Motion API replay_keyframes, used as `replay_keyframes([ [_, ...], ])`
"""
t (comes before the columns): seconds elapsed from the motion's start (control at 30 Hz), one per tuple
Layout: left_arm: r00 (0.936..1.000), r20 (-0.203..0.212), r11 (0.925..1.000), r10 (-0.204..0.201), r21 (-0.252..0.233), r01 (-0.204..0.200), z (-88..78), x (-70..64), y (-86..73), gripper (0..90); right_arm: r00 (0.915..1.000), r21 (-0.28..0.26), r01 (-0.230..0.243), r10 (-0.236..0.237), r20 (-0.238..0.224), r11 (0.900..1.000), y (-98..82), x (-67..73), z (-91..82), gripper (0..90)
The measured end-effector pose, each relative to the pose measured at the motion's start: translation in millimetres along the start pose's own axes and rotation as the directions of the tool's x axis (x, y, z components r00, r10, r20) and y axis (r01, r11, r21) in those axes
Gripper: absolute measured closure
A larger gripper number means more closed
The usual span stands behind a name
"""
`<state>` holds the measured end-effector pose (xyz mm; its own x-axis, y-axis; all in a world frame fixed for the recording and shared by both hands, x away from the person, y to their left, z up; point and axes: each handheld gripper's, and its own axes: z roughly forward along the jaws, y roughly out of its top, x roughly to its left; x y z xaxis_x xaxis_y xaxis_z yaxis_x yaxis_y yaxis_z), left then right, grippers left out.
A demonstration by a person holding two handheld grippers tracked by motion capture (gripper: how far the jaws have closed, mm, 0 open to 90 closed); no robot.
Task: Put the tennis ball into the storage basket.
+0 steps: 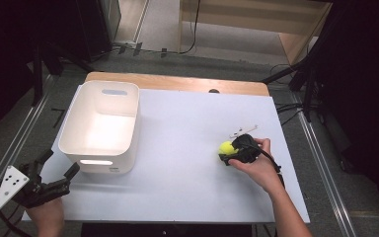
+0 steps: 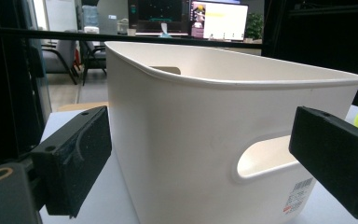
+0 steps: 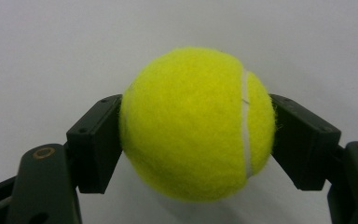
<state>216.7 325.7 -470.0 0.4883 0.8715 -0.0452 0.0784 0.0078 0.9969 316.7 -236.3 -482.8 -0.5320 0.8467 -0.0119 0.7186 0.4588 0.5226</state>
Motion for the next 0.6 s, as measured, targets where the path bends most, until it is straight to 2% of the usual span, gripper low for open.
replay_keyframes([
  [0.27, 1.0000, -0.001, 1.0000, -0.001, 0.001, 0.001, -0.3, 0.0, 0.0, 5.8, 0.9999, 0.007, -0.013, 0.012, 0.004, 1.000, 1.7, 1.3, 1.0, 22.5],
  [0.6, 1.0000, 0.003, 1.0000, -0.001, -0.002, 0.001, -0.5, 0.3, 0.0, 5.8, 0.9993, 0.001, -0.017, 0.017, 0.033, 1.000, 3.3, 5.9, 2.6, 23.3],
])
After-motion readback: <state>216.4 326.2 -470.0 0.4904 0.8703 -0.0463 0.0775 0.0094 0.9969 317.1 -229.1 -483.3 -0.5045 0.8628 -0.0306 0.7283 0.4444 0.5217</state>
